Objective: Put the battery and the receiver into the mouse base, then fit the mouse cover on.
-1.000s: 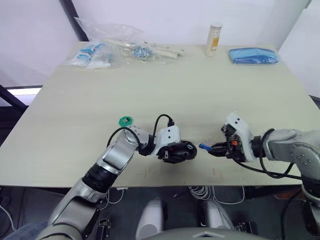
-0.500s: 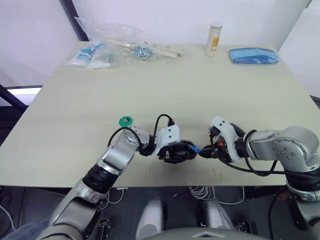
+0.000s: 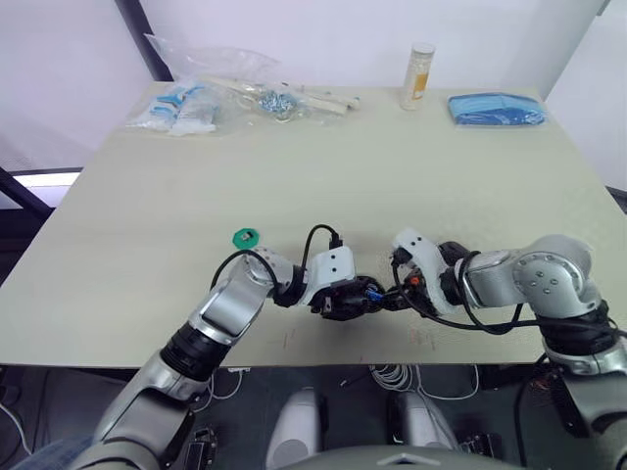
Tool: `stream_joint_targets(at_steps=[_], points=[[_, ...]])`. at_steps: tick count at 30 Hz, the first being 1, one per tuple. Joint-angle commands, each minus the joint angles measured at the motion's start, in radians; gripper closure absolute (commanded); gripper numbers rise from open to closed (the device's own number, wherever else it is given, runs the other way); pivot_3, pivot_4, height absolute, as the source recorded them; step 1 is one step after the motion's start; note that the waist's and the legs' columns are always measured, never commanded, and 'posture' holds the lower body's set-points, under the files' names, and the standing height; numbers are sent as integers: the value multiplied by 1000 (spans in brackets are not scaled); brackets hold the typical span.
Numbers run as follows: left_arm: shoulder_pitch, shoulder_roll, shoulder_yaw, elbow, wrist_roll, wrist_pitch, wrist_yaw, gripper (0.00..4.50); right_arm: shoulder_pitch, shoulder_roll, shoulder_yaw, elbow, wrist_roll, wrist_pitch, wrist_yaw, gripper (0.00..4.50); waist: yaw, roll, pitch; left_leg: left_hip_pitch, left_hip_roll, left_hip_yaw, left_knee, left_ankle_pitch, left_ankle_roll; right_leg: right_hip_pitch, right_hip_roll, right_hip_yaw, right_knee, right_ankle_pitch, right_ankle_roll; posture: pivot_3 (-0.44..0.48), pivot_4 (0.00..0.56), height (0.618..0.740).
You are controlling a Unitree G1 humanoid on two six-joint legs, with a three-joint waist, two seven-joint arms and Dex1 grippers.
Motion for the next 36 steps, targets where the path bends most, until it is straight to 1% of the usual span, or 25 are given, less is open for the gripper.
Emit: stream_joint_targets(at_steps=[1, 3, 4, 5, 6, 7, 8, 10, 14, 17, 19, 23, 25, 26, 27, 28, 29, 30, 31, 33, 36], points=[[38, 11, -60, 44, 24, 32, -8, 1510, 10, 54, -29, 14, 41, 6, -78, 4386, -4, -2, -3, 0, 0, 0, 0, 0, 0, 0, 0, 0, 0, 0, 0, 0, 150, 740], [38, 11, -61, 44, 22, 32, -8, 1510, 12, 44, -31, -6, 68, 6, -74, 3323, -8, -2, -4, 1, 2, 0, 0, 0, 0, 0, 1, 0, 0, 0, 0, 0, 150, 740], [38, 10, -60, 44, 21, 33, -7, 1510, 16, 40, -39, -15, 81, 6, -76, 3140, -9, -1, -5, 1, 2, 0, 0, 0, 0, 0, 1, 0, 0, 0, 0, 0, 150, 740], [38, 10, -60, 44, 20, 33, -7, 1510, 18, 30, -43, -31, 82, 6, -71, 2667, -9, 0, -5, 1, 2, 0, 0, 0, 0, 0, 1, 0, 0, 0, 1, 0, 150, 740], [38, 10, -61, 44, 19, 33, -7, 1510, 22, 21, -50, -42, 80, 6, -68, 2350, -9, 0, -5, 1, 2, 0, 0, 0, 0, 0, 1, 0, 0, 0, 0, 0, 150, 740], [38, 9, -61, 45, 20, 32, -7, 1510, 26, 12, -59, -54, 79, 6, -60, 1924, -8, 0, -5, 1, 2, 0, 0, 0, 0, -1, 1, 0, 0, 0, 1, 0, 150, 740], [38, 9, -62, 46, 20, 31, -7, 1510, 30, -2, -66, -65, 82, 6, -50, 1704, -6, 0, -5, 0, 2, 0, 0, 0, 0, -1, 0, 0, 0, 0, 1, 0, 150, 740], [37, 7, -64, 47, 22, 30, -7, 1510, 37, -40, -73, -114, 74, -5, -3, 751, -1, 1, -5, -2, 2, 0, 0, 0, 0, -2, 0, 0, 0, 0, 1, 0, 150, 740], [34, 5, -67, 51, 22, 29, -7, 1510, 83, -119, -107, -194, 82, -64, 109, 751, 2, 0, -6, -3, 0, 0, -2, 0, 0, -2, -1, 0, -2, 0, 0, 0, 150, 740], [29, 2, -67, 59, 23, 27, -8, 1510, 121, -201, -65, -245, -1, -160, 196, 751, 2, 0, -5, -3, 0, -1, -3, 0, 1, -2, -1, -1, -2, -1, 1, 0, 150, 740], [27, 1, -67, 66, 26, 22, -7, 1510, 181, -216, -54, -281, -101, -354, 292, 751, 3, 0, -6, -3, 0, -1, -3, 0, 1, -2, -1, -1, -3, -1, 1, 0, 150, 740], [21, -3, -67, 74, 26, 20, -6, 1510, 281, -248, -1, -289, -283, -643, 453, 751, 3, 0, -5, -2, 0, -1, -2, 0, 0, -2, -1, -1, -2, -1, 2, 0, 150, 740], [22, -4, -66, 75, 26, 19, -5, 1510, 315, -246, 15, -273, -349, -733, 482, 1286, 3, 0, -5, -2, 0, -1, -2, 0, 0, -2, -1, -1, -2, -1, 2, 0, 150, 740], [22, -3, -67, 75, 27, 19, -5, 1510, 335, -236, 15, -258, -377, -793, 513, 1407, 3, 0, -5, -2, 0, -1, -2, 0, 0, -2, -1, -1, -2, -1, 2, 0, 150, 740], [22, -2, -67, 75, 27, 18, -5, 1510, 349, -229, 14, -248, -395, -836, 536, 1871, 3, 0, -5, -2, 0, -1, -2, 0, 0, -2, -1, -1, -2, -1, 2, 0, 150, 740], [23, -2, -65, 76, 27, 18, -5, 1510, 367, -223, 19, -234, -420, -879, 558, 2184, 4, -1, -6, -2, 0, -1, -2, 0, 0, -2, -1, -1, -2, -1, 2, 0, 150, 740], [24, 0, -65, 75, 27, 18, -5, 1510, 391, -214, 18, -219, -444, -948, 595, 2596, 4, -1, -6, -2, -1, -1, -2, 0, 0, -2, -1, -1, -2, -1, 2, 0, 150, 740], [25, 0, -63, 74, 25, 20, -4, 1510, 412, -207, 17, -203, -455, -998, 634, 3124, 5, -1, -6, -2, -1, -1, -2, 0, 0, -2, -1, -1, -2, -1, 2, 0, 150, 740], [26, 1, -62, 72, 24, 23, -4, 1510, 429, -202, 22, -181, -476, -1034, 657, 3801, 5, -1, -6, -2, -1, -1, -2, 0, 0, -2, -1, -1, -2, -1, 2, 0, 150, 740], [33, 6, -62, 64, 22, 25, -6, 1510, 447, -183, 36, -143, -516, -1109, 694, 4443, 3, -1, -6, -2, -1, -1, -2, 0, 0, -2, -1, -1, -2, -1, 2, 0, 150, 740], [34, 14, -66, 59, 26, 29, -10, 1510, 461, -142, 43, -88, -563, -1187, 718, 4443, 3, 0, -6, -2, 0, 0, -2, 0, 0, -2, -1, -1, -2, -1, 2, 0, 150, 740]])
